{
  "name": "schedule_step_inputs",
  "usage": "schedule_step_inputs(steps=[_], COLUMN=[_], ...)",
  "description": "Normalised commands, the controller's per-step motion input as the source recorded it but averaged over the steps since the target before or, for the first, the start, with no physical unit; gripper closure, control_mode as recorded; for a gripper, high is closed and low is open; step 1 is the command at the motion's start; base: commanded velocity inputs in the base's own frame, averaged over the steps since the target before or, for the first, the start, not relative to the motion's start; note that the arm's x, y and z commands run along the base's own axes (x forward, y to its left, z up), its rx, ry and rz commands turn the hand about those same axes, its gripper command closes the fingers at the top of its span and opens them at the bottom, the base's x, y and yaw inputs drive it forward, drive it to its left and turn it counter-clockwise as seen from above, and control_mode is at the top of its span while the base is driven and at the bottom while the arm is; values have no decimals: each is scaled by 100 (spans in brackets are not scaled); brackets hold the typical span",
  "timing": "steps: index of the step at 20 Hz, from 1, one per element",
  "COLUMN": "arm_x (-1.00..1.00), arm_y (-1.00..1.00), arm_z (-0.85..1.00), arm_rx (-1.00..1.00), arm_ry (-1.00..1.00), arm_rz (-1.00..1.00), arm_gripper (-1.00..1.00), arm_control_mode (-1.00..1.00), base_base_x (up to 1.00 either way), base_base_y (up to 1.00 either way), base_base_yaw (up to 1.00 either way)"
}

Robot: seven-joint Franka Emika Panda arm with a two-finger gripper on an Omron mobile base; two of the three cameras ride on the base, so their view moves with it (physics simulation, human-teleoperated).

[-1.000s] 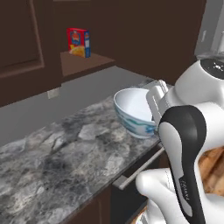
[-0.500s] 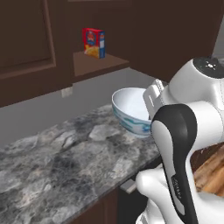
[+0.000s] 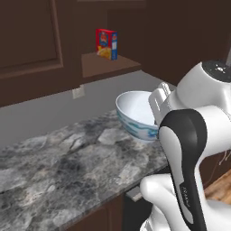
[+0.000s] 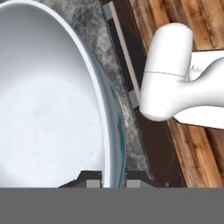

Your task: Pick the mug and place it in the sink. Pick the bowl and place it in the open cabinet and then close the cabinet.

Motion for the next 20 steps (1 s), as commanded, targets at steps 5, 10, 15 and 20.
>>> schedule_step_inputs(steps=[5,10,15,20], arm_x=[0,0,0,0], arm_y=[0,0,0,0], arm_z=[0,0,0,0], arm_rx=[0,0,0,0], arm_ry=[0,0,0,0], arm_rz=[0,0,0,0], arm_gripper=[100,100,100,100], arm_control_mode=[100,100,100,100], base_base_x=[50,59,52,-45], base_base_y=[8,32,60,89], base_base_yaw=[28,-16,-25,-6])
